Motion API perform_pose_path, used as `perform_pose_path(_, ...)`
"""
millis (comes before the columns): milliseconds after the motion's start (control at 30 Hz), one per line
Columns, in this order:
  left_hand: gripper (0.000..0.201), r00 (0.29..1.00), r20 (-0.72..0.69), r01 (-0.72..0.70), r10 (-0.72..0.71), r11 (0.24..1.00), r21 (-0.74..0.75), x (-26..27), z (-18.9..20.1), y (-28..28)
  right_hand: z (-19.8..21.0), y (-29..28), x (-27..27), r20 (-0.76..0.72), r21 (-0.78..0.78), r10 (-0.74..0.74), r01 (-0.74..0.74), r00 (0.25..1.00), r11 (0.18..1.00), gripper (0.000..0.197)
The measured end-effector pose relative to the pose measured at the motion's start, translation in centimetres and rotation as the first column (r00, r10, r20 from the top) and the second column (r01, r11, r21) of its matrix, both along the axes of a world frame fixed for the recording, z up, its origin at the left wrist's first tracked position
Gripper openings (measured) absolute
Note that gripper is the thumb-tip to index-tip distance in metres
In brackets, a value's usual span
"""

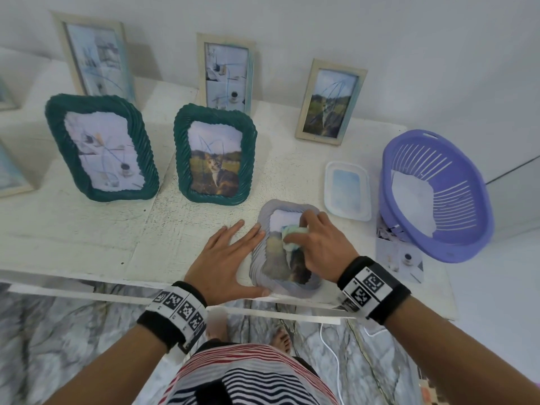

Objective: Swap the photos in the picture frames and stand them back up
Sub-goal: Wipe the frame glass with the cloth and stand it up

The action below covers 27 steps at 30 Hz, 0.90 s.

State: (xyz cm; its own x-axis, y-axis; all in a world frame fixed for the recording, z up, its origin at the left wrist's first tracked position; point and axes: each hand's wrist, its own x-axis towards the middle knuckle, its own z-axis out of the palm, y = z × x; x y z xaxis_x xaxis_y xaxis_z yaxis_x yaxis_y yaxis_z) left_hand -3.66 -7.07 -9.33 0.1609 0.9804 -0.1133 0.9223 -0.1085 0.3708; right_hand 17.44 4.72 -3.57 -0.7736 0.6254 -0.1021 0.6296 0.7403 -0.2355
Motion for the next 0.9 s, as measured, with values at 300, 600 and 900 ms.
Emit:
perform_pose_path(300,0.112,1.0,0.024,-0.006,0.005,0.999,0.032,0.0,-0.4,0.0,0.8,-1.2,2.7,0.065,0.012,0.141,-0.142,0.988,0.99,0.041)
perform_pose_path(600,0.112,1.0,-0.003,0.004,-0.004,1.0,0.024,0.0,-0.3,0.0,2.0,4.8,3.7,-0.317,-0.002,-0.378,0.398,0.87,0.917,0.029)
perform_pose_path(900,0.111,1.0,0.022,0.0,-0.001,1.0,0.022,0.1,0.1,0.0,1.6,9.2,-0.4,-0.057,0.142,-0.622,0.623,0.781,0.77,0.04)
